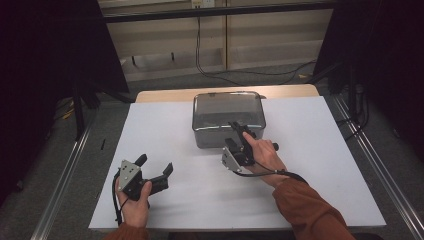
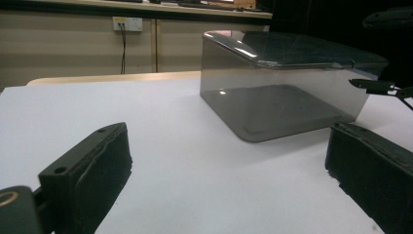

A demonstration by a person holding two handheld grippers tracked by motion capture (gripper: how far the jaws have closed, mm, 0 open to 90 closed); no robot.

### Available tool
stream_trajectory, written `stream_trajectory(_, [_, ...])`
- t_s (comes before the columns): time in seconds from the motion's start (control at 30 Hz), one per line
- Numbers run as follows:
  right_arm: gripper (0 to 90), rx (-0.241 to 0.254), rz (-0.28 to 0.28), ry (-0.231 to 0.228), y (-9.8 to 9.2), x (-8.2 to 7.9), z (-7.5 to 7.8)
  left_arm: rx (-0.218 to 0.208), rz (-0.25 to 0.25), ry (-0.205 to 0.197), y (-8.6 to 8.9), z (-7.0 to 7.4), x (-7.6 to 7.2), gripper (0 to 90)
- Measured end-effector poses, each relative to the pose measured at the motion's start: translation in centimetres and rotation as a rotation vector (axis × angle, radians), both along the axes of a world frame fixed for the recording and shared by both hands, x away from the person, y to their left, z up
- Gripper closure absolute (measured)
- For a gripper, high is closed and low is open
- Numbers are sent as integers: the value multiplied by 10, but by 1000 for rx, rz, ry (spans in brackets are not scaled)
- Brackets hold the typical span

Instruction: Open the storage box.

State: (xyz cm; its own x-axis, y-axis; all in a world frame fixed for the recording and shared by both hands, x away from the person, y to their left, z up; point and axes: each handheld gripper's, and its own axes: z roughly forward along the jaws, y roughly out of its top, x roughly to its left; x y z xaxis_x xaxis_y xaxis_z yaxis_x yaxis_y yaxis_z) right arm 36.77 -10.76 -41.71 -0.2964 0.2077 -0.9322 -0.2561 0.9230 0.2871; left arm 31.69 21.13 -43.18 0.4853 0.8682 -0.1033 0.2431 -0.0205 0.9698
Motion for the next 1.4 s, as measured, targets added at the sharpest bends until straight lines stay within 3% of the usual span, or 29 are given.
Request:
stream_trajectory(0.27, [481,-83,-2,-16,0,3,-5,0,-28,-8,0,1,0,28])
stream_trajectory(0.47, [564,-144,-12,-39,3,3,-11,-3,-18,-7,-3,2,3,30])
stream_trajectory(0.63, [677,-143,-22,-23,4,5,-12,7,-57,-14,-8,4,4,30])
stream_trajectory(0.77, [712,-152,-19,-25,5,4,-14,10,-70,-10,-7,5,6,33])
stream_trajectory(0.9, [778,-129,-18,-17,5,4,-11,30,-87,-15,-8,5,9,54])
stream_trajectory(1.2, [792,-126,-14,-8,5,4,-8,53,-148,-9,-13,10,16,50])
stream_trajectory(1.27, [792,-121,-14,-5,5,4,-7,37,-175,-2,-15,11,16,47])
stream_trajectory(1.4, [796,-121,-10,-4,5,5,-3,53,-206,-21,-19,14,20,43])
